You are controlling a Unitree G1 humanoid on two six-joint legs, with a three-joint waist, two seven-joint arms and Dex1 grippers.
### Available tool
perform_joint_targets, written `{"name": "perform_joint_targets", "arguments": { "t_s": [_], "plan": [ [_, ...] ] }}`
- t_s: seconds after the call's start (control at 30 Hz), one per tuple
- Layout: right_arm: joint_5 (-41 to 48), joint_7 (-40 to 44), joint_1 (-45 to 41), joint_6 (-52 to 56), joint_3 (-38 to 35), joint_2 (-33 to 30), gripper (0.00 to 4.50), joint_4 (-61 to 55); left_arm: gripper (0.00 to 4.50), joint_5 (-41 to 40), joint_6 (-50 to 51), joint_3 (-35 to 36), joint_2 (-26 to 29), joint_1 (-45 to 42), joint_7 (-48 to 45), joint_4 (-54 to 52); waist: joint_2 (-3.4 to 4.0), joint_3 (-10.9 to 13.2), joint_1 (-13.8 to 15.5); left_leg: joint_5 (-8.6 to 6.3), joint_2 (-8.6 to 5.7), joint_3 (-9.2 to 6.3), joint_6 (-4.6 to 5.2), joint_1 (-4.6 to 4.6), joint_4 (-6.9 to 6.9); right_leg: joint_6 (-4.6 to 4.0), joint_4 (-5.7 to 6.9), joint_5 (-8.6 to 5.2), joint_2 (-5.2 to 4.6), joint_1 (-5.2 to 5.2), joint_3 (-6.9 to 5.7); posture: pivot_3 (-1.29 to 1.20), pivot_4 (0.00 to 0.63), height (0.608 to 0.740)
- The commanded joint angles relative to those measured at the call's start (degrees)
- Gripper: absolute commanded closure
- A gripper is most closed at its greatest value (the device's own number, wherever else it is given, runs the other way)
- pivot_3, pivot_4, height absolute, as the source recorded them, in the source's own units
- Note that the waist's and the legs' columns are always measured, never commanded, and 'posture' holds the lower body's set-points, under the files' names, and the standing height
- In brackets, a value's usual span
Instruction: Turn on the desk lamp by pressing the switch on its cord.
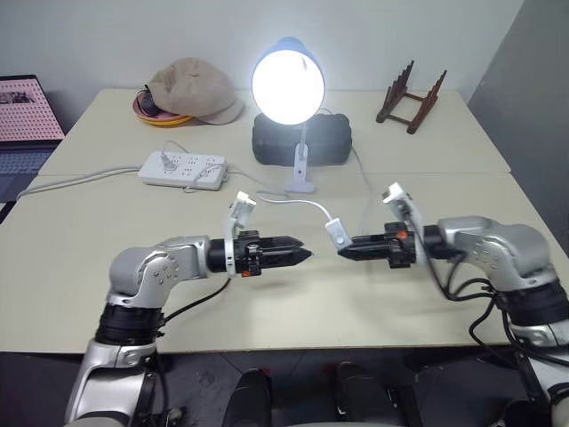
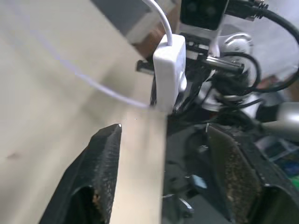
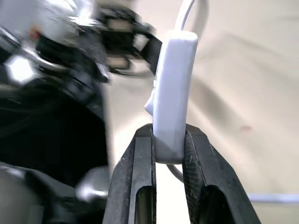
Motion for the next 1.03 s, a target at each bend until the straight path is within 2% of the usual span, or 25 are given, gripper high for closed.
{"name": "perform_joint_targets", "arguments": {
  "t_s": [0.03, 0.1, 0.27, 0.33, 0.4, 0.43, 0.57, 0.73, 0.8, 1.03],
  "plan": [
    [-13.98, 1.15, -4.50, -16.51, 6.78, 0.90, 4.10, 11.08, 0.45, 7.94, -11.20, -1.43, 4.19, 1.21, -0.75, -8.77, 0.00, 0.00, 0.14, 0.00, 0.00, 0.00, 0.00, -0.01, 0.00, -0.02, -0.01, -0.01, -0.01, 0.00, 0.00, 0.00, 0.150, 0.740],
    [-22.26, 0.65, -6.87, -25.31, 11.58, 1.19, 4.10, 18.18, 0.04, 11.19, -15.16, -2.10, 5.77, 2.35, -0.38, -11.96, 0.00, 0.00, 0.11, 0.00, -0.01, 0.02, 0.00, -0.05, -0.01, 0.08, -0.07, 0.05, -0.02, 0.00, 0.01, 0.00, 0.150, 0.740],
    [-32.45, 0.71, -11.13, -39.83, 15.74, 3.53, 4.10, 31.96, 0.01, 15.14, -20.31, -2.82, 6.49, 3.20, 0.64, -14.00, -0.01, -0.01, 0.20, 0.00, 0.00, 0.06, -0.01, 0.00, -0.10, 0.11, -0.16, 0.06, -0.03, 0.03, 0.03, 0.00, 0.150, 0.740],
    [-32.77, 1.62, -11.79, -43.33, 14.41, 4.26, 3.40, 34.57, 0.00, 16.65, -21.81, -3.33, 6.63, 3.26, 0.64, -13.02, -0.01, -0.01, 0.08, 0.00, 0.00, 0.05, -0.01, 0.05, -0.07, 0.12, -0.09, 0.07, -0.03, 0.05, 0.03, 0.00, 0.150, 0.740],
    [-31.56, 3.57, -11.75, -43.85, 12.53, 4.32, 3.10, 34.44, 0.00, 16.64, -22.02, -3.07, 6.41, 3.39, 0.55, -12.35, -0.01, -0.01, 0.06, 0.01, 0.00, 0.05, -0.01, 0.17, -0.05, 0.04, -0.09, 0.08, -0.03, 0.18, 0.03, 0.00, 0.150, 0.740],
    [-31.08, 4.40, -11.32, -43.60, 11.62, 3.72, 2.72, 33.10, 0.00, 16.90, -22.18, -3.20, 6.72, 3.43, 0.15, -12.16, -0.01, 0.00, 0.15, 0.01, 0.00, 0.05, -0.01, 0.20, -0.04, -0.07, -0.08, 0.05, -0.03, 0.21, 0.03, 0.00, 0.150, 0.740],
    [-27.71, 6.97, -7.27, -38.61, 7.19, 0.14, 1.90, 22.08, 0.00, 18.06, -23.47, -3.26, 7.84, 3.29, -1.24, -10.24, 0.00, 0.00, 0.50, 0.01, -0.01, 0.05, -0.01, 0.17, -0.03, 0.04, -0.07, 0.13, -0.03, 0.20, 0.05, 0.00, 0.150, 0.740],
    [-19.87, 5.42, 2.13, -23.70, -2.18, -5.79, 0.59, -0.48, 0.00, 19.45, -24.41, -3.28, 9.34, 1.07, -3.18, -5.54, 0.06, 0.03, 0.92, 0.00, 0.00, 0.01, -0.01, -0.07, -0.09, 0.07, 0.00, 0.08, -0.03, -0.05, 0.00, 0.00, 0.150, 0.740],
    [-15.44, 2.44, 7.28, -16.19, -8.31, -7.33, 0.07, -10.15, 0.00, 20.17, -24.83, -3.90, 10.59, 0.09, -5.05, -3.81, 0.05, 0.03, 0.92, 0.00, 0.00, 0.01, 0.00, -0.08, -0.11, 0.07, 0.00, 0.07, -0.03, -0.07, -0.01, 0.00, 0.150, 0.740],
    [-8.09, -7.21, 25.53, -2.35, -23.53, -8.35, 0.03, -32.27, 0.00, 20.91, -26.21, -3.88, 11.49, -5.62, -9.11, 4.22, 0.04, 0.03, 0.98, 0.00, 0.00, 0.00, -0.01, -0.05, -0.04, -0.01, 0.00, 0.02, -0.03, -0.02, -0.03, 0.00, 0.150, 0.740]
  ]
}}
